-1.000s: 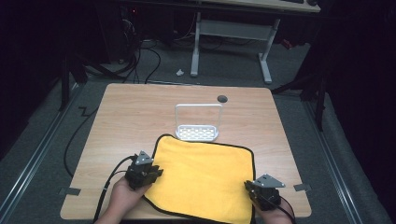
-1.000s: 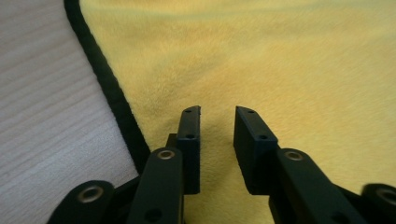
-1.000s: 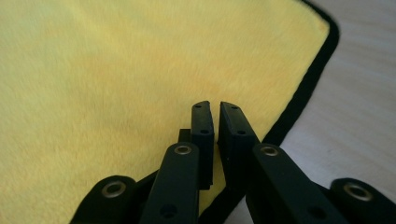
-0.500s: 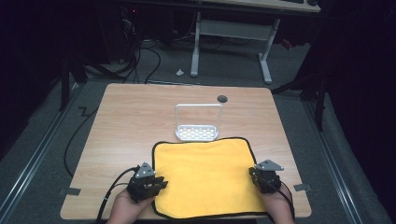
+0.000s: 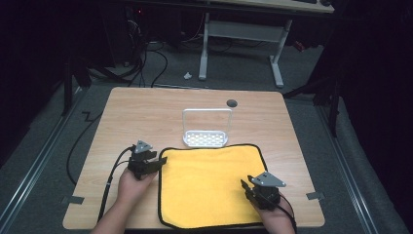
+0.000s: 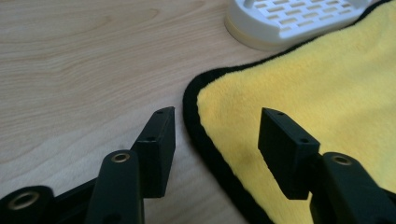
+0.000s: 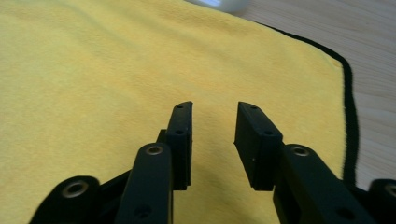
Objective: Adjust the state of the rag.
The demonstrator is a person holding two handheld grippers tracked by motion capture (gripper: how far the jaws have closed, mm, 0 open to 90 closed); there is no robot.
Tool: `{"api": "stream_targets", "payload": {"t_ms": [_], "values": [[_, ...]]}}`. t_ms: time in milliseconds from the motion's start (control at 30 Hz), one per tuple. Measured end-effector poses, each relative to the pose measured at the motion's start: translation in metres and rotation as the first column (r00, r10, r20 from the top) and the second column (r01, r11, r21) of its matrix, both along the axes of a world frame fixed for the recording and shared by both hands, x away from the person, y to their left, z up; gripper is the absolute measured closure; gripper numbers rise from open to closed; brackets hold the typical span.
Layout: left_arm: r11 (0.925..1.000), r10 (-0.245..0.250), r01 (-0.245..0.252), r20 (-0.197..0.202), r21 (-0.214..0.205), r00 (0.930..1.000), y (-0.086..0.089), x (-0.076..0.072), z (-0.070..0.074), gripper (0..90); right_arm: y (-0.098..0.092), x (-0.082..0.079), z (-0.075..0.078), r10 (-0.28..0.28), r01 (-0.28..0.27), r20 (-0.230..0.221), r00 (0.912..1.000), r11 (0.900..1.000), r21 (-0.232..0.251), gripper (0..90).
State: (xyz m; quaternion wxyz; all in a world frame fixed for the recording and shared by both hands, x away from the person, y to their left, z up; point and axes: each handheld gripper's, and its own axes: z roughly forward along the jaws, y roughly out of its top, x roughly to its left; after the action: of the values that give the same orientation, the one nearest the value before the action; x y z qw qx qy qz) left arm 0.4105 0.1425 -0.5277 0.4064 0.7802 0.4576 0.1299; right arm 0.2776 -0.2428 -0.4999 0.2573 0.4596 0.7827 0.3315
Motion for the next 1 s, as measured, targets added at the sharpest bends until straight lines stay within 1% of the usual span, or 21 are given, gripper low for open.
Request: {"api": "stream_targets", "payload": {"t_ms": [67,133,200,233,267,333,433,467,500,600,633,700,733,767,833,867,900,933,1000], "values": [[1.0,0.003,-0.003,-0.015,-0.002,0.9999,-0.003,0.006,-0.002,39.9,0.009,-0.001,0.001,0.035,-0.035,-0.005,0.9994,0.9994,-0.003,61.0],[0.9999,0.012,-0.012,-0.005,0.001,0.9999,-0.005,0.009,-0.003,39.3,0.019,-0.002,0.003,0.057,-0.057,0.003,0.9984,0.9983,-0.005,60.5],[0.9993,0.022,-0.023,-0.012,-0.031,0.9997,-0.004,0.012,-0.004,39.8,0.027,-0.004,0.005,0.085,-0.085,0.019,0.9962,0.9964,-0.003,59.9],[0.9989,0.03,-0.031,-0.014,-0.037,0.9994,-0.004,0.013,-0.005,40.1,0.031,-0.004,0.006,0.092,-0.092,0.022,0.9955,0.9958,-0.004,59.9],[0.9988,0.033,-0.033,-0.02,-0.035,0.9993,-0.004,0.014,-0.006,40.1,0.036,-0.004,0.007,0.107,-0.107,0.021,0.9941,0.9943,-0.003,59.9],[0.9984,0.041,-0.042,-0.016,-0.038,0.999,-0.004,0.015,-0.006,41.0,0.045,-0.004,0.006,0.129,-0.128,0.021,0.9914,0.9915,-0.022,59.3],[0.9984,0.042,-0.043,-0.014,-0.037,0.999,-0.005,0.016,-0.007,45.1,0.054,-0.004,0.004,0.15,-0.15,0.009,0.9886,0.9885,-0.022,59.1],[0.9986,0.034,-0.035,-0.014,-0.04,0.9993,-0.005,0.016,-0.007,47.3,0.057,-0.004,0.002,0.158,-0.158,0.006,0.9873,0.9871,-0.025,59.1],[0.9988,0.031,-0.031,-0.011,-0.037,0.9995,-0.006,0.016,-0.007,48.9,0.06,-0.005,0.001,0.166,-0.166,0.003,0.986,0.9856,-0.029,58.9],[0.9993,0.025,-0.025,-0.015,-0.029,0.9996,-0.009,0.018,-0.006,48.8,0.071,-0.007,-0.001,0.196,-0.196,-0.006,0.9805,0.9797,-0.041,58.3],[0.9996,0.019,-0.019,-0.014,-0.022,0.9997,-0.012,0.02,-0.006,48.4,0.075,-0.008,-0.002,0.204,-0.204,-0.005,0.9789,0.9779,-0.044,58.0],[1.0,0.0,0.0,-0.003,0.009,1.0,-0.018,0.021,-0.005,48.4,0.082,-0.009,-0.003,0.224,-0.225,-0.012,0.9745,0.9731,-0.051,57.3],[0.9996,-0.01,0.009,0.009,0.027,0.9999,-0.021,0.02,-0.005,50.3,0.086,-0.009,-0.003,0.228,-0.228,-0.012,0.9736,0.9722,-0.052,57.3],[0.9981,-0.009,0.007,0.033,0.062,0.9994,-0.024,0.018,-0.006,52.2,0.089,-0.01,-0.003,0.239,-0.239,-0.01,0.9709,0.9696,-0.051,57.3],[0.9944,-0.007,0.001,0.063,0.106,0.998,-0.028,0.014,-0.006,57.0,0.096,-0.013,-0.003,0.256,-0.256,-0.009,0.9667,0.9654,-0.051,56.7],[0.9945,-0.015,0.008,0.07,0.105,0.9975,-0.029,0.012,-0.007,61.1,0.099,-0.014,-0.003,0.264,-0.264,-0.006,0.9645,0.9633,-0.048,56.3],[0.9952,-0.016,0.01,0.07,0.098,0.9974,-0.029,0.011,-0.007,66.1,0.102,-0.015,-0.002,0.273,-0.273,-0.006,0.9619,0.9609,-0.045,55.9],[0.9949,-0.024,0.017,0.069,0.099,0.9974,-0.028,0.01,-0.007,70.0,0.105,-0.016,-0.002,0.28,-0.28,-0.005,0.96,0.9591,-0.042,55.5],[0.9957,-0.026,0.02,0.063,0.091,0.9977,-0.026,0.008,-0.007,76.3,0.112,-0.018,-0.002,0.303,-0.303,-0.005,0.9531,0.9523,-0.04,54.9]]}}
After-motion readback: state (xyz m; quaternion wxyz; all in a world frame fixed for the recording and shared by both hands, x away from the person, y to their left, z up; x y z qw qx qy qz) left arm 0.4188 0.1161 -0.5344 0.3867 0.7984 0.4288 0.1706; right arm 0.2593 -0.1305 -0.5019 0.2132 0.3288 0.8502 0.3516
